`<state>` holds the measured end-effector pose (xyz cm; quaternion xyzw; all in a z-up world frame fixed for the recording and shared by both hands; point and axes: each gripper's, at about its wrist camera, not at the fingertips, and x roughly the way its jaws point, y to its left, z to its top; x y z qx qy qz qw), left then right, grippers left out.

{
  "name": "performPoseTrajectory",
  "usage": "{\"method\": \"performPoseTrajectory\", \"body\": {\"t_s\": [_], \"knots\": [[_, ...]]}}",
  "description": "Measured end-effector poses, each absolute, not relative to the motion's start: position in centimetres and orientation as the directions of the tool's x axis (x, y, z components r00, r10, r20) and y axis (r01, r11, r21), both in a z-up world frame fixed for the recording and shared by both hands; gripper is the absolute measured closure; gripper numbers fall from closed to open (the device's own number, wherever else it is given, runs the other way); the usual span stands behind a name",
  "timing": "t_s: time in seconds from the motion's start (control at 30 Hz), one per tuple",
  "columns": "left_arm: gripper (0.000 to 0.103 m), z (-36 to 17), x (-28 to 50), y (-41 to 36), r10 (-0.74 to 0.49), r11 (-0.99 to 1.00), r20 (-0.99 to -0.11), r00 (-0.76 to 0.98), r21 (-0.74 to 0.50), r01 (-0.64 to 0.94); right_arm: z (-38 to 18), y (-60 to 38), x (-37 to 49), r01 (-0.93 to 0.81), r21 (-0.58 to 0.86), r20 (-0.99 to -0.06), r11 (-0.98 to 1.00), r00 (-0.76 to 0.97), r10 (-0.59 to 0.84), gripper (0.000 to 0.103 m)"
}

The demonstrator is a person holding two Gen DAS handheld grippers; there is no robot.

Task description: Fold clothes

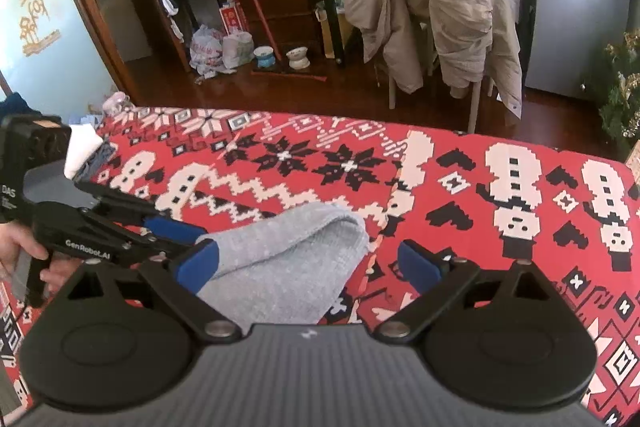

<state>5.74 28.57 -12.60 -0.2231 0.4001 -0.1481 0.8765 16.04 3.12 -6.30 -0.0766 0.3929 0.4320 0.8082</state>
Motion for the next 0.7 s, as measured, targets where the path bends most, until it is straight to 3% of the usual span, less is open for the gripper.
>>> {"method": "performPoseTrajectory", "body": {"t_s": [0.13, 0.23, 0.33, 0.43, 0.47, 0.5, 0.7], "knots": [[0.063, -13.4, 5.8, 28.8, -0.46, 0.838, -0.635, 0.62, -0.541, 0.067, -6.5, 3.1, 17.1, -0.748, 0.222, -0.708, 0.626, 0.318, 0.631, 0.005], [0.084, -13.6, 5.9, 28.6, -0.465, 0.835, -0.634, 0.618, -0.547, 0.067, -7.7, 3.2, 18.4, -0.724, 0.242, -0.722, 0.645, 0.31, 0.618, 0.007], [0.09, -13.2, 5.9, 28.2, -0.446, 0.854, -0.643, 0.623, -0.515, 0.08, -9.3, 3.4, 19.8, -0.69, 0.306, -0.724, 0.656, 0.279, 0.631, 0.023], [0.091, -12.9, 5.7, 28.2, -0.428, 0.865, -0.648, 0.629, -0.496, 0.078, -10.8, 3.3, 21.2, -0.64, 0.397, -0.708, 0.657, 0.242, 0.663, 0.047], [0.091, -13.0, 5.7, 28.4, -0.428, 0.862, -0.647, 0.632, -0.502, 0.07, -11.2, 3.3, 21.5, -0.626, 0.416, -0.703, 0.659, 0.239, 0.67, 0.078], [0.091, -13.0, 5.7, 28.6, -0.427, 0.859, -0.645, 0.634, -0.509, 0.061, -11.5, 3.4, 21.8, -0.612, 0.431, -0.698, 0.663, 0.239, 0.675, 0.097], [0.091, -14.0, 5.0, 30.3, -0.44, 0.815, -0.619, 0.651, -0.579, 0.0, -11.0, 4.6, 21.6, -0.648, 0.401, -0.649, 0.647, 0.298, 0.7, 0.099]]}}
